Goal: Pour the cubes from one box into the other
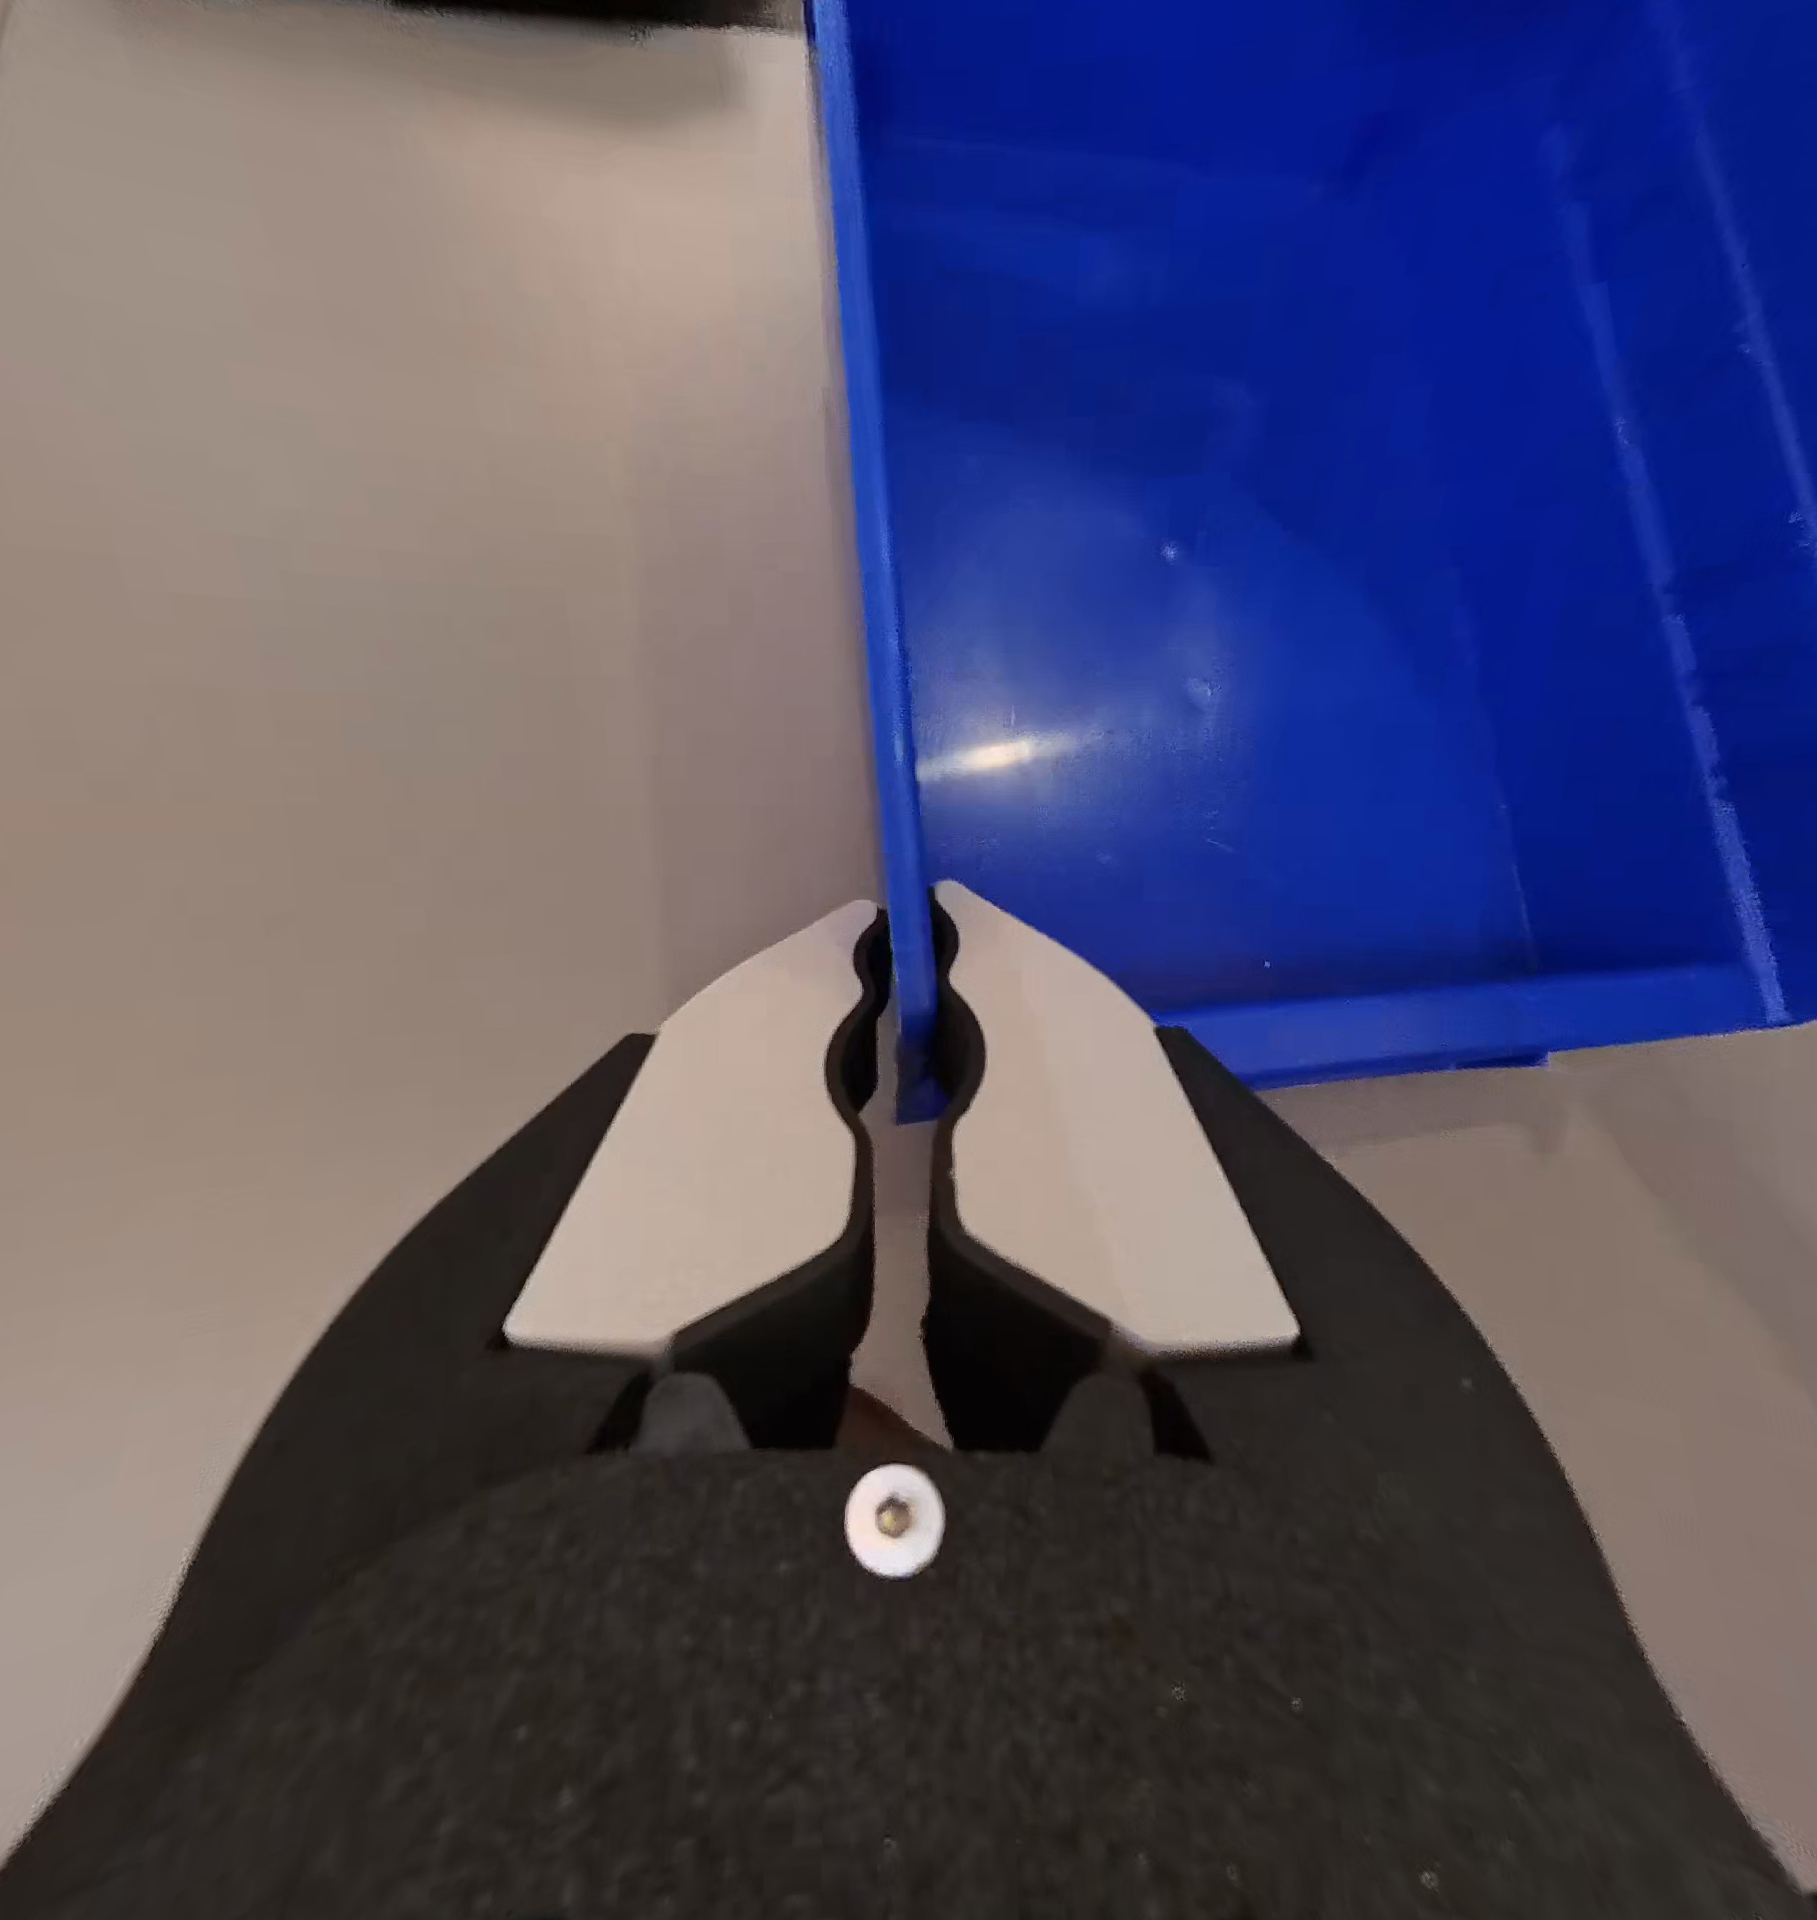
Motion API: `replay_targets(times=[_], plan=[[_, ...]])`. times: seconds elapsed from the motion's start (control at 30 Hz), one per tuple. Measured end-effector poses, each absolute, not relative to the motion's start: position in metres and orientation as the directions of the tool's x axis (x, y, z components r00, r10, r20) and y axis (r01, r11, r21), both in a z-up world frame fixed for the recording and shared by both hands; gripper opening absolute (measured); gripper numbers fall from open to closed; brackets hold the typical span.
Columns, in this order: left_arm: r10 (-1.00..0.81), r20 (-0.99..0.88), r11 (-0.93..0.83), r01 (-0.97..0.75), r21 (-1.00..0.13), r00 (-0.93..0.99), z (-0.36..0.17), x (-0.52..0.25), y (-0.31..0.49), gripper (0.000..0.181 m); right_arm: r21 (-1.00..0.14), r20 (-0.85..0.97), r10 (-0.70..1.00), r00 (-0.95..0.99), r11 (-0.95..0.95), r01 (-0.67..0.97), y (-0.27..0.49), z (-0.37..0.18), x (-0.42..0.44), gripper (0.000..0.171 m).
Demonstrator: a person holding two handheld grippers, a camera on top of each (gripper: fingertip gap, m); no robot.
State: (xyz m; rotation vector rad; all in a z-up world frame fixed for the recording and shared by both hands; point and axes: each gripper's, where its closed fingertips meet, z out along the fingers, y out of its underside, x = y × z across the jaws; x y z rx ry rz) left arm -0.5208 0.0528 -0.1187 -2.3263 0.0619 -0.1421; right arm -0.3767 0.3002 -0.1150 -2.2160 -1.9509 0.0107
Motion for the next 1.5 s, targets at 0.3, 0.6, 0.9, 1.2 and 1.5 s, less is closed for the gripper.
replay_targets(times=[0.3, 0.6, 0.9, 1.2, 1.5], plan=[[-0.028, 0.084, -0.612, 0.049, -0.789, 0.996, -0.099, -0.541, 0.056, 0.027, -0.412, 0.442, 0.839, 0.318, -0.125, 0.902, 0.313, -0.063, -0.366, 0.048], [-0.227, 0.168, -0.425, 0.058, -0.903, 0.959, -0.02, -0.4, -0.027, 0.054, -0.946, -0.001, 0.839, 0.545, -0.177, 0.271, 0.057, 0.063, -0.206, 0.037], [-0.224, 0.166, -0.455, 0.048, -0.889, 0.96, -0.096, -0.276, -0.102, 0.051, -0.903, -0.061, 0.646, 0.761, -0.36, 0.233, -0.158, -0.121, -0.044, 0.04], [-0.166, 0.124, -0.485, 0.028, -0.874, 0.978, -0.117, -0.303, -0.161, 0.052, -0.91, 0.063, 0.645, 0.761, -0.275, 0.309, -0.268, -0.124, -0.042, 0.041], [-0.148, 0.053, -0.524, -0.033, -0.851, 0.988, -0.138, -0.312, -0.291, 0.05, -0.89, -0.034, 0.669, 0.742, -0.358, 0.282, -0.372, -0.139, -0.037, 0.041]])
